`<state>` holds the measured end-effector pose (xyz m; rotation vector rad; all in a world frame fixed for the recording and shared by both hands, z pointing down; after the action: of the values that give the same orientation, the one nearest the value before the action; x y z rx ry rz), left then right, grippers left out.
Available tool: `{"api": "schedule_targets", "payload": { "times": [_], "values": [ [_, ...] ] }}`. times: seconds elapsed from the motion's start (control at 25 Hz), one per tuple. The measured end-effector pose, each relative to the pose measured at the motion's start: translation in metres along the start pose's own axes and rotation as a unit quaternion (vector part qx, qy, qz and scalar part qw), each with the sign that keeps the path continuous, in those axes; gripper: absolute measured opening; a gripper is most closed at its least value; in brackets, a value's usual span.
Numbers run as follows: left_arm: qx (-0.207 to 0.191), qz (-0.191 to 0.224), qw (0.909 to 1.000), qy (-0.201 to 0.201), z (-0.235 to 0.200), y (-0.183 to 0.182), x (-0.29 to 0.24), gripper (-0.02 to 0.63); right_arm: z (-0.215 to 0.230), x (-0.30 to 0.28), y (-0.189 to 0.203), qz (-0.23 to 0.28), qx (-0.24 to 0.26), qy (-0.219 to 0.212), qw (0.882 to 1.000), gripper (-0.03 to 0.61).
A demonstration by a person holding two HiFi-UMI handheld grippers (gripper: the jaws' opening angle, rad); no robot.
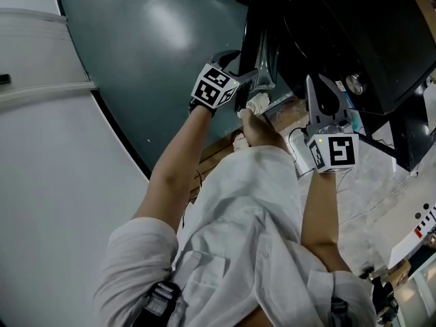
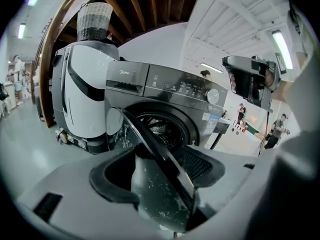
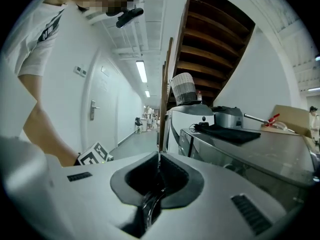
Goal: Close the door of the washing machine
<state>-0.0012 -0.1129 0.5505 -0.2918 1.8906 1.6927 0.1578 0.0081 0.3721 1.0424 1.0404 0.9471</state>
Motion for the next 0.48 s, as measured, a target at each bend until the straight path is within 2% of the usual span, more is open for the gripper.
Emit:
{"api": "schedule_targets", "payload": {
  "times": [0.32, 0.48],
  "values": [
    [0.014, 0.011, 0.9994, 0.030, 0.026, -0.020, -0.029, 0.301, 0.036, 0.012, -0.023, 0.017, 0.015, 0.054, 0.998, 0.031],
    [0.039, 0.028, 0.9980, 0.040, 0.036, -0.026, -0.043, 0.301, 0.058, 0.020, -0.028, 0.018, 0.023, 0.089, 0.996, 0.032]
  ]
}}
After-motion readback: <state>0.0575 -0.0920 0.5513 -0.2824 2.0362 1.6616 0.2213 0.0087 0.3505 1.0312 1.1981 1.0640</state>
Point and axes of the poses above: the fingertips, and each gripper's own axes: x backward along the fingers, z to its right, y out of its underside, the point moved 6 cm from there along x, backward along the fingers, and after that the axes turned 12 degrees about -x, right-handed, at the moved point
